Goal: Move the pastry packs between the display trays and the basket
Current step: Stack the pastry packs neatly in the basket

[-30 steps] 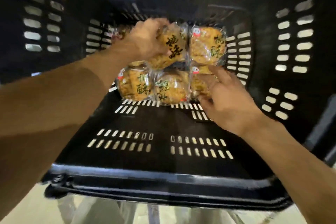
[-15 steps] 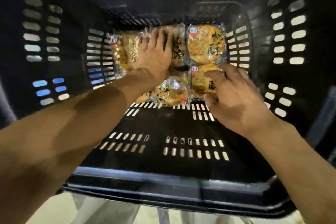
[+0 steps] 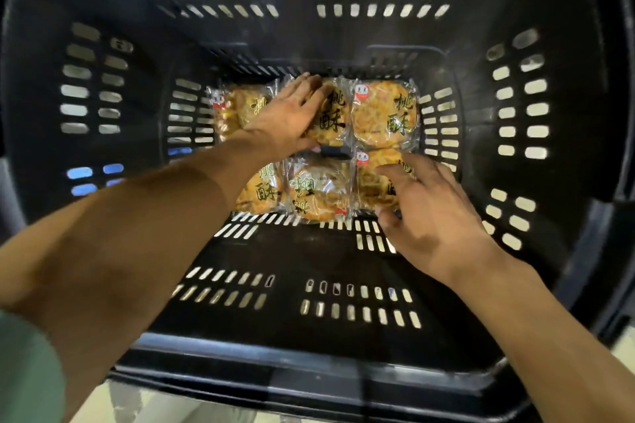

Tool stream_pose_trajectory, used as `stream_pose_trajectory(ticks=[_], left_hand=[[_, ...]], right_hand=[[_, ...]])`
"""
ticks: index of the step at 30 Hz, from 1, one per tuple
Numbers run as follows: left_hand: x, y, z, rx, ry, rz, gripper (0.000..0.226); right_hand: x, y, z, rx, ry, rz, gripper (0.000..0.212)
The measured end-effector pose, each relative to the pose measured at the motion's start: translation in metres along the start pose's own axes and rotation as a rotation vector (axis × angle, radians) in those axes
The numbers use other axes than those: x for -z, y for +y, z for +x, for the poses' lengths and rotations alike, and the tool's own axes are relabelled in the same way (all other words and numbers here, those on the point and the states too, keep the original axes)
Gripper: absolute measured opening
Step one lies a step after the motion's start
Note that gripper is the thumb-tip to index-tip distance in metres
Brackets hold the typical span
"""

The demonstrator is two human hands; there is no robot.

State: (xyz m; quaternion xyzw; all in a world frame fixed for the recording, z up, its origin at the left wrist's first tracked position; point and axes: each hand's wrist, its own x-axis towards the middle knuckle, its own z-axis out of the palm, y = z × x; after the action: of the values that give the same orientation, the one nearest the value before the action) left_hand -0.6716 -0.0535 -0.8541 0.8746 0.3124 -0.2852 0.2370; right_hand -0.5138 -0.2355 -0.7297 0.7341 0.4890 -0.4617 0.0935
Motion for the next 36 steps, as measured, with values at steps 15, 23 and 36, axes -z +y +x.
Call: stream_pose_trajectory(ticks=[15, 23, 36], left_hand=[[0.319, 0.163, -0.321, -0.216, 0.429, 0.107, 0.067], [0.511, 0.298, -0.464, -0.623, 0.804, 0.419, 0.055], [0.551, 0.602, -0.459, -0.651, 0.969, 0.319, 0.057]], right_hand=[[0.202, -0.088, -0.332, -0.05, 0.505, -0.094, 0.057], [0.28, -0.061, -0.588, -0.161, 1.068, -0.063, 0.055], [0.366, 0.175, -0.751, -0.198, 1.253, -0.09, 0.057]])
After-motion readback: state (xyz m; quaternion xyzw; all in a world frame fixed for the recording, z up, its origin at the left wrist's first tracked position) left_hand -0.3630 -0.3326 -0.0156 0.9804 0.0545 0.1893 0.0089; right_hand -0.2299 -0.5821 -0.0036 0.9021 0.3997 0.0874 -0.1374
